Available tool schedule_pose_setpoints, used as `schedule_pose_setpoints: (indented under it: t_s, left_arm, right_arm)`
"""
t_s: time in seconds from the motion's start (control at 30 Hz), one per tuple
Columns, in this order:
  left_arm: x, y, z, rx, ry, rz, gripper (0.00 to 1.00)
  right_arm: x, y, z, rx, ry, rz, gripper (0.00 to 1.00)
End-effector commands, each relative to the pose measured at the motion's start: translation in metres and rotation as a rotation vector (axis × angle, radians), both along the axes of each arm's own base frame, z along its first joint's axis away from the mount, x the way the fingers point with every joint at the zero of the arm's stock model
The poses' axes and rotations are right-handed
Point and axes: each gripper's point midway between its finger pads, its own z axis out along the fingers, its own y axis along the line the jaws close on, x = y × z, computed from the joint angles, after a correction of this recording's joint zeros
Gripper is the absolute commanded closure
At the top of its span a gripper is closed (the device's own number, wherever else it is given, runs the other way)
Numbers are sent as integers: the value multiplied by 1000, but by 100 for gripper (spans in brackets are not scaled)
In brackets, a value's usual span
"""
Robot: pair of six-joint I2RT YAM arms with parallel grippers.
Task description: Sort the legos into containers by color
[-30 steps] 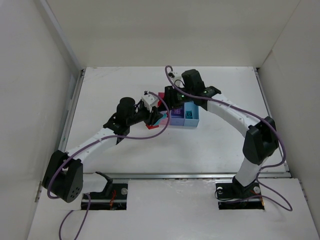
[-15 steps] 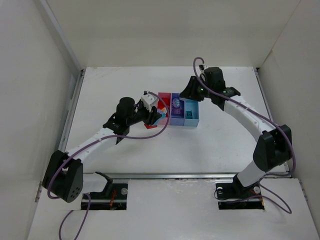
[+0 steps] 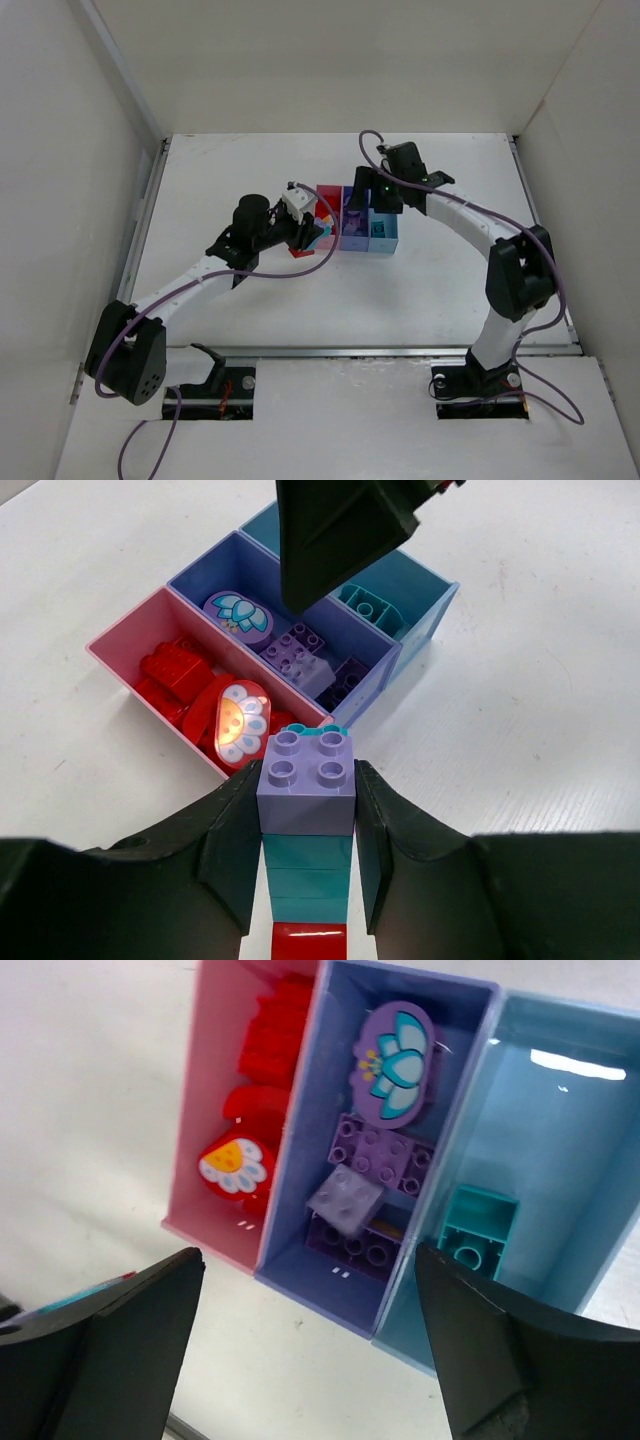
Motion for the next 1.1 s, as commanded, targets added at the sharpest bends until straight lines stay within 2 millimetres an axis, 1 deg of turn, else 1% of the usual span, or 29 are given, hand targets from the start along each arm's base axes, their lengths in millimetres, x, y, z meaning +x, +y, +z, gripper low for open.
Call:
schedule_pose_setpoints:
  t_s: [0.0, 0.03, 0.07, 0.1, 0.13, 0.17, 0.23, 0.27, 0.3, 0.33, 0.37, 0.4, 0.43, 0.47, 0.5, 0.53, 0.57, 0.6, 0.63, 0.67, 0.7, 0.73, 0.77, 0.8, 0.83, 0.93, 0.97, 1.03, 1.07]
  left_arm:
    - [1, 1, 15, -17, -62, -6, 100]
    - [1, 1, 15, -17, -62, -6, 100]
    - [2, 0, 20, -22, -71, -6, 100]
    - [2, 0, 20, -22, -71, -6, 100]
    - [4, -1, 25, -27, -81, -6, 100]
    - [4, -1, 25, -27, -81, -6, 100]
    - [1, -6, 36, -46, -95, -41, 100]
    - [1, -5, 36, -50, -93, -52, 100]
    - [-4, -12, 39, -63, -88, -100, 100]
    - [-4, -12, 45, -75, -96, -118, 100]
    - [-8, -15, 46, -81, -93, -144, 100]
    - [-10, -18, 46, -85, -82, -172, 100]
    - [-15, -21, 53, -102, -87, -216, 100]
    - [-19, -22, 51, -104, -74, -240, 100]
    - [-22, -24, 57, -114, -83, -261, 100]
    - [-29, -28, 53, -119, -60, -306, 100]
    - [-31, -30, 59, -128, -69, -328, 100]
    - [-34, -32, 64, -136, -76, -350, 100]
    - [-38, -32, 63, -134, -73, -374, 100]
    - [-45, -35, 67, -140, -73, -422, 100]
    - [-48, -36, 70, -142, -82, -445, 100]
    - [-51, -36, 69, -140, -78, -464, 100]
    - [-53, -37, 64, -138, -56, -475, 100]
    - [-54, -38, 69, -144, -64, -487, 100]
    - [-54, -37, 68, -137, -68, -490, 100]
    - [-62, -38, 69, -139, -73, -541, 100]
    - [-63, -39, 74, -144, -82, -552, 100]
    - [-67, -39, 73, -145, -76, -572, 100]
    - [-68, -39, 71, -143, -66, -572, 100]
  right_arm:
    - [4, 18, 66, 70, -196, 131, 8]
    - [-2, 18, 74, 78, -235, 163, 8]
    - [-5, 17, 78, 57, -285, 221, 8]
    - [-12, 19, 83, 63, -313, 277, 8]
    - [-22, 20, 78, 51, -329, 329, 8]
    - [-30, 17, 88, 18, -405, 400, 8]
    - [-49, 20, 89, 16, -453, 520, 8]
    - [-63, 22, 88, 10, -485, 579, 8]
    - [-70, 23, 86, -27, -549, 668, 8]
    - [-81, 28, 87, -24, -581, 734, 8]
    - [-91, 34, 83, -37, -614, 789, 8]
    - [-97, 37, 91, -62, -686, 835, 8]
    - [-103, 42, 93, -58, -720, 868, 8]
    - [-111, 50, 95, -57, -751, 905, 8]
    - [-114, 55, 95, -55, -780, 933, 8]
    - [-116, 58, 95, -67, -804, 959, 8]
    - [-120, 61, 96, -59, -812, 981, 8]
    - [-116, 64, 103, -56, -834, 977, 8]
    - [-119, 71, 101, -40, -826, 1000, 8]
    - [-119, 71, 101, -39, -826, 1000, 10]
    - [-117, 74, 102, -32, -826, 1006, 10]
    - [-120, 80, 101, -24, -830, 1031, 11]
    - [-120, 80, 101, -24, -831, 1031, 13]
    - [-119, 83, 101, -15, -829, 1039, 14]
    - [-122, 86, 101, -11, -830, 1049, 17]
    - [-114, 86, 101, -38, -837, 1023, 21]
    - [-113, 86, 99, -38, -841, 1022, 25]
    - [-113, 86, 99, -38, -841, 1022, 33]
    - [-115, 87, 99, -28, -841, 1031, 45]
